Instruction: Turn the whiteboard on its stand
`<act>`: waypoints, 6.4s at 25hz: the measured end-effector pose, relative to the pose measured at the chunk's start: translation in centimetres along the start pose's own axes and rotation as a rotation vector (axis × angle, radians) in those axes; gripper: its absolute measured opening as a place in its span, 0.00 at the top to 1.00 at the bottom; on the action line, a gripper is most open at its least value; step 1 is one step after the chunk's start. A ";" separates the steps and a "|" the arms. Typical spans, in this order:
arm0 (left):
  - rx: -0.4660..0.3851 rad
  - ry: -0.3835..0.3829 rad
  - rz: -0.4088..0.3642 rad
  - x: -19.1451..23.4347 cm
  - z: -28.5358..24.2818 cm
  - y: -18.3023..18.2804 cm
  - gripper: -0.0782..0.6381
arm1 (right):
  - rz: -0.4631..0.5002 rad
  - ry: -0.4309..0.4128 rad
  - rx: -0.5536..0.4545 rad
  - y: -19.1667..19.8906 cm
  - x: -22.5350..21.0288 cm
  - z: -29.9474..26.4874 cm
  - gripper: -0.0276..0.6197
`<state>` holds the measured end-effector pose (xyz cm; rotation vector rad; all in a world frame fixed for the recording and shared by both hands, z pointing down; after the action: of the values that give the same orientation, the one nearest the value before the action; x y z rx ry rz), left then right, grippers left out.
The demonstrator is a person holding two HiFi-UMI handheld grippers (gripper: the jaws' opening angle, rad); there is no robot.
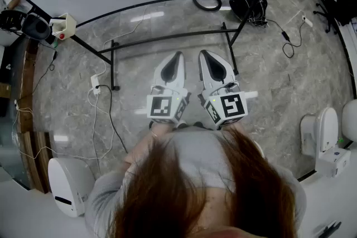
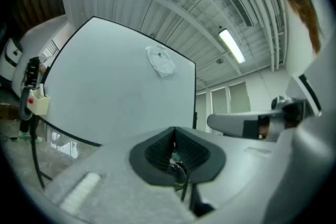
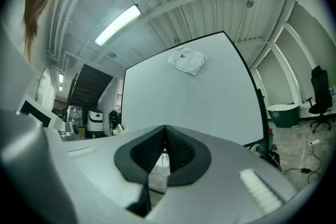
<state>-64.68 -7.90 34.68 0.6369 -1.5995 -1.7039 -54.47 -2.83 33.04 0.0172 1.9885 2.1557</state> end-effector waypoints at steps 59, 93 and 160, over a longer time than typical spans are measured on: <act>0.054 0.363 0.012 -12.4 -42.7 7.3 0.89 | 0.043 0.361 -0.090 -4.8 -41.0 -9.0 0.95; 0.031 -0.170 0.011 -10.9 -42.5 7.8 0.89 | 0.012 -0.879 0.093 -16.5 -54.0 -26.6 0.70; 0.003 -0.410 0.069 -19.4 -37.3 10.3 0.89 | 0.038 -1.207 0.253 -17.3 -55.9 -22.4 0.88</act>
<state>-22.49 -16.78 38.40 0.2354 -1.8759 -1.8645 -0.67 -32.64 21.32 1.0933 1.4263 1.2714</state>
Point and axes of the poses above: the fingertips, and each gripper's own axes: z backward along the fingers, x to its left, y out of its underside, the point moved 6 cm from there along z, backward along the fingers, and after that the axes turned 2 degrees about -z, right-handed, at the moved point
